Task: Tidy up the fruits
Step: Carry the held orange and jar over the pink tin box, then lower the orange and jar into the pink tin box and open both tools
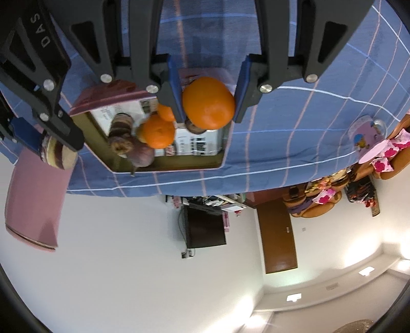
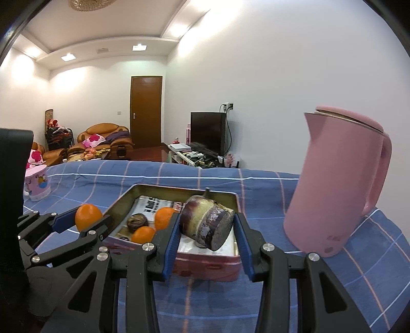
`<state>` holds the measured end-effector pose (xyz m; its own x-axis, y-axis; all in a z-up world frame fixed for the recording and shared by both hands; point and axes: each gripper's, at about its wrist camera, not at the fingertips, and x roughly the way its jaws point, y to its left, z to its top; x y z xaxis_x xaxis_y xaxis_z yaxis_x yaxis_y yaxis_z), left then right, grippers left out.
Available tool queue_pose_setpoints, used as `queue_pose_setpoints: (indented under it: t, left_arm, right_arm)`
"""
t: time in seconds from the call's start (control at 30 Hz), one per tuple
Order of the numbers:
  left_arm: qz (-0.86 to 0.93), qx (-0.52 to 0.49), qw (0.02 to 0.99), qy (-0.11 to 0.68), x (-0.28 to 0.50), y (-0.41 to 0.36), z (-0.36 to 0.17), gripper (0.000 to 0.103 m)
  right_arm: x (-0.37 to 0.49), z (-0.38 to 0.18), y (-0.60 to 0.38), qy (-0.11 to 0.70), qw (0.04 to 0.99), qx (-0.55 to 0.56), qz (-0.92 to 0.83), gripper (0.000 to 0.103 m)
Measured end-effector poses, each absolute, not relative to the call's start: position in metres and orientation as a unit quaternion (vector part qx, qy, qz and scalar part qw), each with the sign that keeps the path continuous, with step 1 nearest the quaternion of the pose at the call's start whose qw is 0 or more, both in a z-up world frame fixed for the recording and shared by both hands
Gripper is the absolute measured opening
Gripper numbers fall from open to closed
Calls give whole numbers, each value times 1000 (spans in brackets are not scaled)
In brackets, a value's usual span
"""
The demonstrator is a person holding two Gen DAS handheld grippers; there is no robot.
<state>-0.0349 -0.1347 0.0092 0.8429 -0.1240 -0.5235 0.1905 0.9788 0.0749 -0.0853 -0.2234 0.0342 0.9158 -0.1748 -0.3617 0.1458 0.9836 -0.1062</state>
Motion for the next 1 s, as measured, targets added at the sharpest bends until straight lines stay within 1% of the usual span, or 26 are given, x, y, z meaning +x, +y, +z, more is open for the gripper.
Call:
queue_pose_setpoints:
  t: [0.37, 0.83, 1.0]
  left_arm:
    - [-104, 61, 953, 278, -24, -168, 8, 39]
    - [-144, 30, 939, 312, -5, -201, 3, 39]
    - [-167, 22, 934, 316, -3, -201, 3, 39]
  right_arm:
    - [-85, 36, -251, 186, 977, -41, -99, 44]
    - [-76, 39, -287, 192, 971, -20, -144, 44]
    - [-76, 40, -293, 192, 968, -19, -157, 44]
